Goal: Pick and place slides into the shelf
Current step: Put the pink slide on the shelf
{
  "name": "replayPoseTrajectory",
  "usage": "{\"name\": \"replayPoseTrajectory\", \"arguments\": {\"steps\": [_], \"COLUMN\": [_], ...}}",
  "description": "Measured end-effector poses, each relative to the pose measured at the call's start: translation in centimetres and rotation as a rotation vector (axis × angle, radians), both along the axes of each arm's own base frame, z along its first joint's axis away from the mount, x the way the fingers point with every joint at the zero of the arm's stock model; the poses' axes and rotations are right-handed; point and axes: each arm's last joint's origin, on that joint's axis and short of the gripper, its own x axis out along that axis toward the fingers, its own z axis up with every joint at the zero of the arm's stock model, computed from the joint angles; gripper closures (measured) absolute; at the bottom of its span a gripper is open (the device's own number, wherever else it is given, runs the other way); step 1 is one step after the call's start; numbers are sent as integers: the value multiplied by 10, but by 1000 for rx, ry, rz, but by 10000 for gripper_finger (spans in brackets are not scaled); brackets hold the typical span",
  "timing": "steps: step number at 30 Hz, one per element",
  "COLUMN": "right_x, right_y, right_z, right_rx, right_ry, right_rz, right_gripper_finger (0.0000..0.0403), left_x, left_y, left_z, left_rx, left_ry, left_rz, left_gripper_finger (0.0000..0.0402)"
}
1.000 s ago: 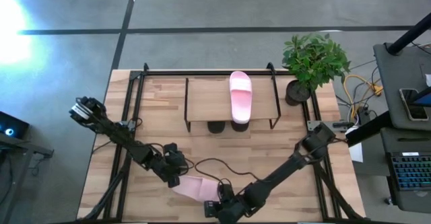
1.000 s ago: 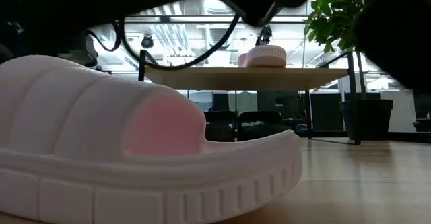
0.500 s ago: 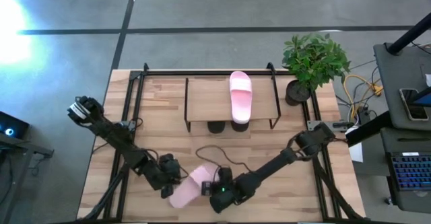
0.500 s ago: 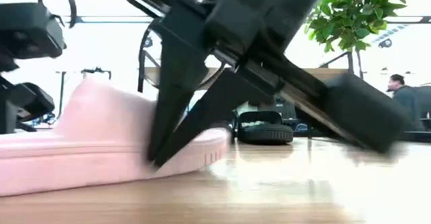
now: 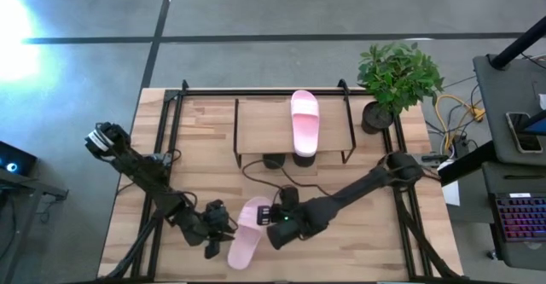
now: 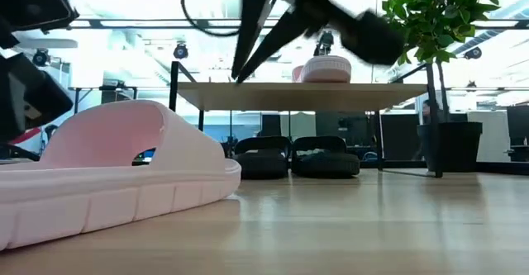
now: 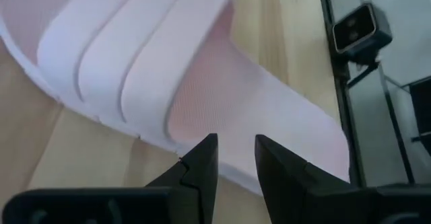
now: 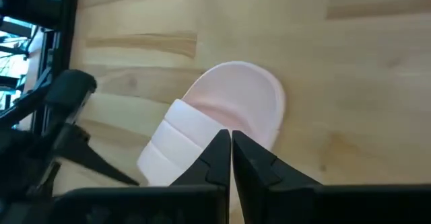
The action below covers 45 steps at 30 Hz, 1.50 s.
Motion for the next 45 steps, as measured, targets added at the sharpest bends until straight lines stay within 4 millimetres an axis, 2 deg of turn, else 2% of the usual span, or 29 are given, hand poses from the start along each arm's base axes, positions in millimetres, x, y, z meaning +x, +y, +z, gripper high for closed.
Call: {"name": "replayPoseTrajectory", "arguments": {"steps": [5, 9, 16, 20, 35, 45], "right_x": [-23, -41, -63, -72, -68, -66], "right_y": [10, 32, 69, 81, 79, 75], "right_z": [25, 37, 36, 32, 39, 38], "right_rx": [-22, -6, 41, 37, -33, -41], "right_ry": [14, -8, -63, -106, -144, -136], "right_rz": [26, 81, 68, 26, 45, 42], "right_gripper_finger": [394, 394, 394, 394, 394, 394], "left_x": [-10, -20, -22, -19, -10, 11], "left_y": [-5, -13, -15, -12, 2, 23], "left_z": [-4, -5, -4, -4, -8, -7], "left_rx": [31, 76, 171, 224, 453, 435], "left_ry": [40, 31, -31, -59, -106, -86], "left_rz": [-45, -118, -133, -116, -246, -164], "left_gripper_finger": [317, 317, 317, 317, 317, 318]}}
